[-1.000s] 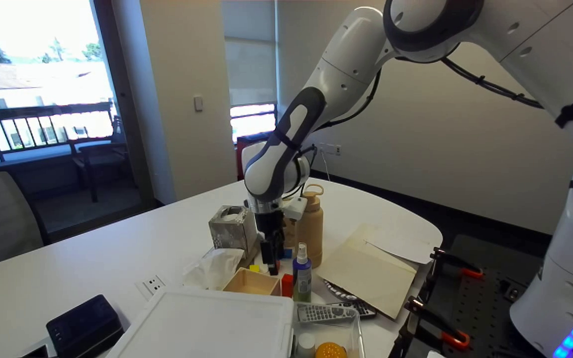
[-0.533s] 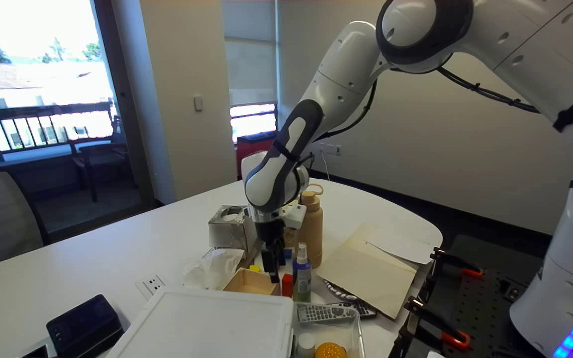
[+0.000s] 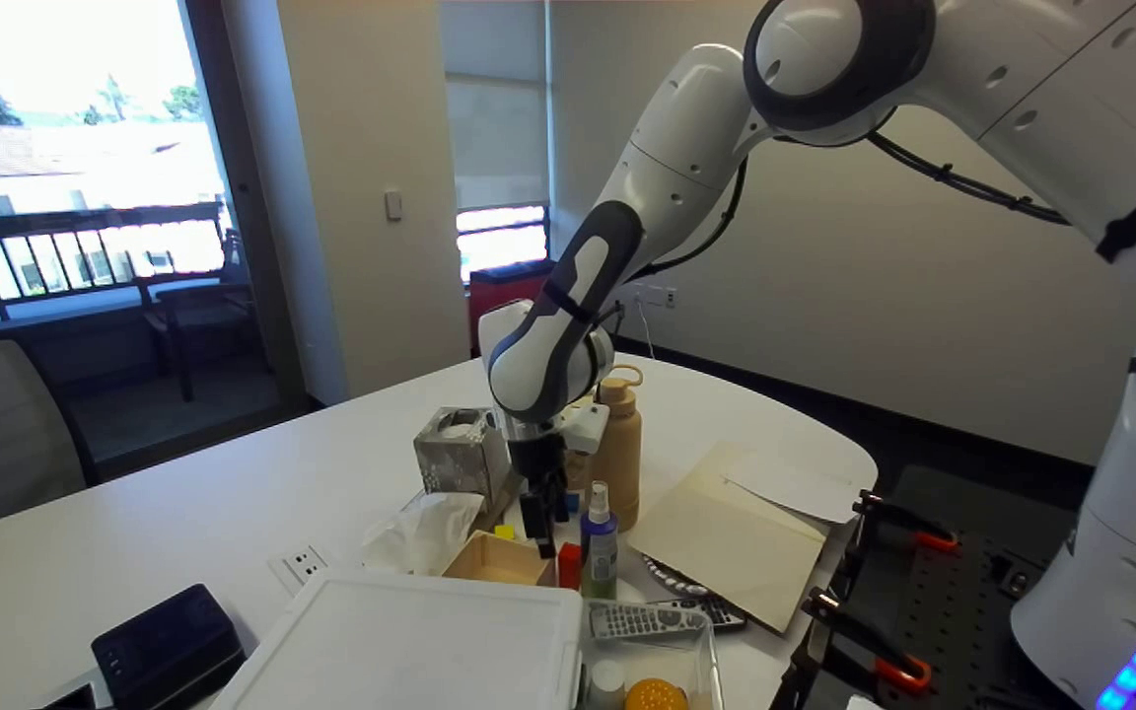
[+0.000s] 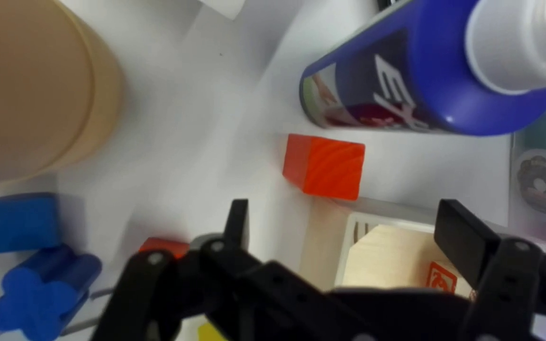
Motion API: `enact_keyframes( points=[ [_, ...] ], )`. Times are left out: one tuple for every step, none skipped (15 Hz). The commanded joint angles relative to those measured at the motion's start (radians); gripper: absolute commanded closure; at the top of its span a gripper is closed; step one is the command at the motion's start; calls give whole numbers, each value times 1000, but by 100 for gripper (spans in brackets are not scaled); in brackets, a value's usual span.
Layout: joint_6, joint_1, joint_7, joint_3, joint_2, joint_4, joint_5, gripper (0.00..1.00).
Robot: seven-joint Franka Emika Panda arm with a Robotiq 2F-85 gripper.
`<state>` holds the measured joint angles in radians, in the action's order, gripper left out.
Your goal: Put the left orange block in the toy box
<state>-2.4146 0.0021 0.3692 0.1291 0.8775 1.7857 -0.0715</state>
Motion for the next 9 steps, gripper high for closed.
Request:
enact_keyframes(
  points=[
    [35,26,-43,-20,11,-27,-25,0],
    [39,33,-45,-23,15,-33,-29,0],
    [41,35,-44,-23,16,-34,-30,0],
    [38,40,-44,-25,17,-34,-32,0],
    [33,42,-41,-26,22,-40,-34,0],
    [31,42,-38,-25,22,-41,-35,0],
    [31,45,-38,-25,21,-42,-36,0],
    [29,47,-37,-25,25,-46,-38,0],
    [29,49,-36,-24,24,-47,-41,0]
  ],
)
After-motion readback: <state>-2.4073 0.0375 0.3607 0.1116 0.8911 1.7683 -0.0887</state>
